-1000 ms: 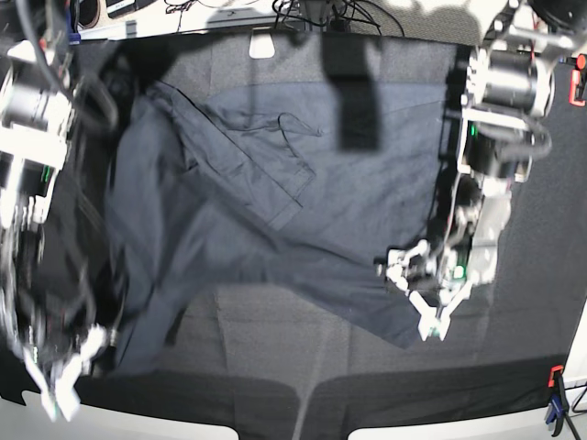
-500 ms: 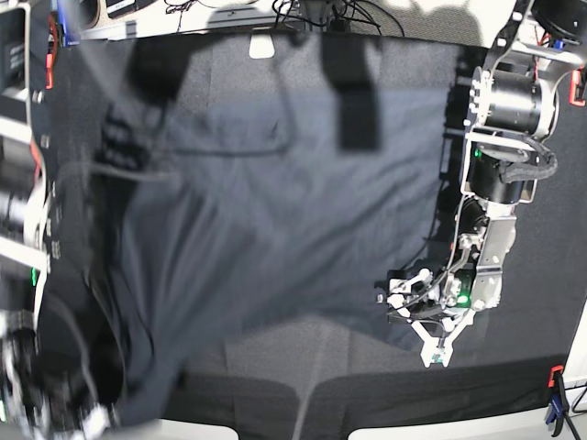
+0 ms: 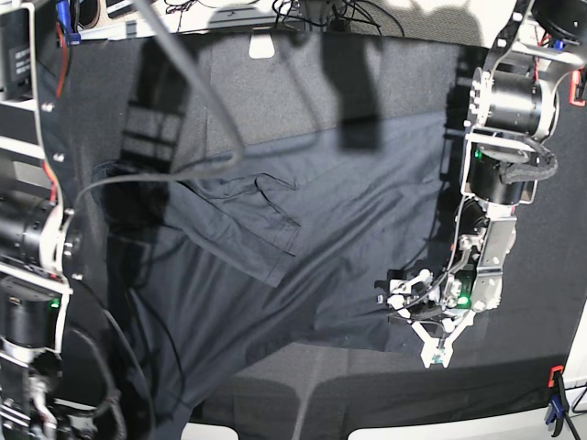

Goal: Layout the t-shirt on the table in an organized manner, then fold the t-shirt properly
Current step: 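Reach the right gripper across the shirt and pull fabric outward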

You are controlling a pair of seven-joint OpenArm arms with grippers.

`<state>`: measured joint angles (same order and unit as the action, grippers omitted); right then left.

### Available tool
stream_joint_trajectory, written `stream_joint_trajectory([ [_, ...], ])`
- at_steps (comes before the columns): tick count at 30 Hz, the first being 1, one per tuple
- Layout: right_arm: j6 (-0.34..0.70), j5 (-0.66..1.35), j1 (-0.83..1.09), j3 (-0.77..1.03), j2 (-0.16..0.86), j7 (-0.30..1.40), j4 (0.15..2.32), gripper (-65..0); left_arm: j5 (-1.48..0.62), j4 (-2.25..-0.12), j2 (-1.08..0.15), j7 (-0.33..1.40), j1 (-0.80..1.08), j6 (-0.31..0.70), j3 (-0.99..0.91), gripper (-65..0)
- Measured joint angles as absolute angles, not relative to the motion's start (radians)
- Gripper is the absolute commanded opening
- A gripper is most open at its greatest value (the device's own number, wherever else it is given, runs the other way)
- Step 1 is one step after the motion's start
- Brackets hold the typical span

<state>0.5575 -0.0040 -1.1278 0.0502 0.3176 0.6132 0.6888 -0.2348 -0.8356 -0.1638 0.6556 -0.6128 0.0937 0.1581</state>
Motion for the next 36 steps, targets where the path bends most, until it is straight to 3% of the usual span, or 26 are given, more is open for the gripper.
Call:
stream_joint_trajectory([
  [4, 0.485, -0.019, -1.134, 0.052, 0.302, 0.569, 0.646, -65.0, -0.235, -0.836, -0.164, 0.688, -0.613, 0.094, 0.158, -23.7],
  [9, 0.466, -0.094, -1.121, 0.053, 0.26, 0.498, 0.474, -65.0, -0.235, -0.836, -0.163, 0.696, -0.613, 0.094, 0.158, -23.7],
  [16, 0.326, -0.143, -1.064, 0.052, 0.229, 0.431, 0.406, -65.0, -0.235, -0.836, -0.164, 0.706, -0.612, 0.094, 0.158, -23.7],
  [24, 0.313, -0.21, -1.077, 0.052, 0.233, 0.357, 0.407, -65.0, -0.235, -0.836, -0.164, 0.707, -0.612, 0.094, 0.158, -23.7],
  [26, 0.313, -0.212, -1.077, 0.052, 0.237, 0.355, 0.407, -52.8, -0.235, -0.836, -0.164, 0.707, -0.612, 0.094, 0.158, -23.7],
  [28, 0.313, -0.213, -1.077, 0.052, 0.244, 0.341, 0.407, -45.6, -0.235, -0.836, -0.163, 0.707, -0.612, 0.094, 0.158, -23.7],
  [36, 0.249, -0.257, -1.078, 0.052, 0.255, 0.313, 0.407, -43.8, -0.234, -0.836, -0.164, 0.707, -0.612, 0.094, 0.158, -23.7],
])
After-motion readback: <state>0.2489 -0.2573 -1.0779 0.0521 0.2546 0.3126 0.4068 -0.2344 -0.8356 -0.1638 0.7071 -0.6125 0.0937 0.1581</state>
